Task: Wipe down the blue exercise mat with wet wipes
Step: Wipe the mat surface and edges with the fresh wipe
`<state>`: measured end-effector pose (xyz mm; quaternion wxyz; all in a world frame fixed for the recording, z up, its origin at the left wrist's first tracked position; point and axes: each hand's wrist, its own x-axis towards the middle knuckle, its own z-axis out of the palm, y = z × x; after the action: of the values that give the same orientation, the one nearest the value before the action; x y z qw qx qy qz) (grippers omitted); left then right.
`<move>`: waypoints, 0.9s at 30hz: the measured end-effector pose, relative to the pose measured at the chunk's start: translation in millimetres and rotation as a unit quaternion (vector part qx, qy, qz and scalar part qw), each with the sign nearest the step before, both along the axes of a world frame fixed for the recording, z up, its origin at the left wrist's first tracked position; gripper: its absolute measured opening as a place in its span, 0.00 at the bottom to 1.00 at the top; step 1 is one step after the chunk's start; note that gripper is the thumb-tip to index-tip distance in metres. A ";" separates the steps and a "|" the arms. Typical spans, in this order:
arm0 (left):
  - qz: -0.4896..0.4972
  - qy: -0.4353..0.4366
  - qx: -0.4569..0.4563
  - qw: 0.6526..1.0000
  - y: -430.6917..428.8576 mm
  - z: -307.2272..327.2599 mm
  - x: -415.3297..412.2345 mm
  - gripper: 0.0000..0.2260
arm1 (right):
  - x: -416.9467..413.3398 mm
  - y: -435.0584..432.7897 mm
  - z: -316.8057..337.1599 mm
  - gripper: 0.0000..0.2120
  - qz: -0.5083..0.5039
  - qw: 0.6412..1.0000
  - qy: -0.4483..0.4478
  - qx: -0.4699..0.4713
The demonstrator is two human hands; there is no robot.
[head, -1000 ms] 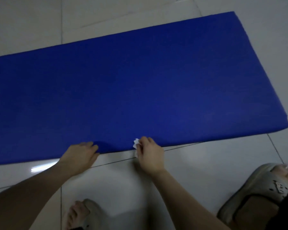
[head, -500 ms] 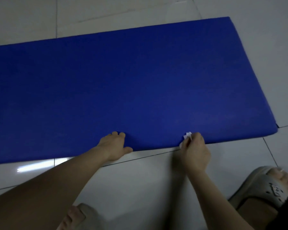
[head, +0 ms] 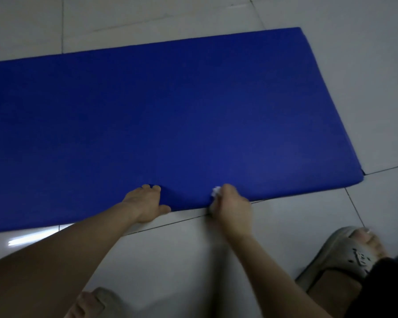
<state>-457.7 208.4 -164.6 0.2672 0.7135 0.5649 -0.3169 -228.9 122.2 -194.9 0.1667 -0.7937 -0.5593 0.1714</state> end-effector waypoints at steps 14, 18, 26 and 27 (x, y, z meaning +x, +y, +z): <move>0.006 0.032 0.006 0.999 -1.0 -0.2 7.2 0.31 | -94.7 8.5 3.3 0.11 0.091 0.995 0.040 -0.011; 0.001 0.025 -0.001 1.000 0.9 -1.3 7.2 0.31 | -40.7 5.3 6.8 0.12 0.098 0.995 0.014 -0.009; -0.002 0.008 0.011 1.000 -1.9 -2.8 3.9 0.30 | 73.6 -13.8 4.6 0.10 -0.187 0.982 0.012 -0.025; 0.000 0.006 0.011 1.000 -2.5 -2.5 3.9 0.30 | 59.1 -11.9 -0.1 0.09 -0.190 0.981 0.029 -0.033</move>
<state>-453.8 206.0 -167.2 0.2558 0.7144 0.5697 -0.3156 -169.8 110.3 -195.0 0.1863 -0.8854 -0.3869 0.1778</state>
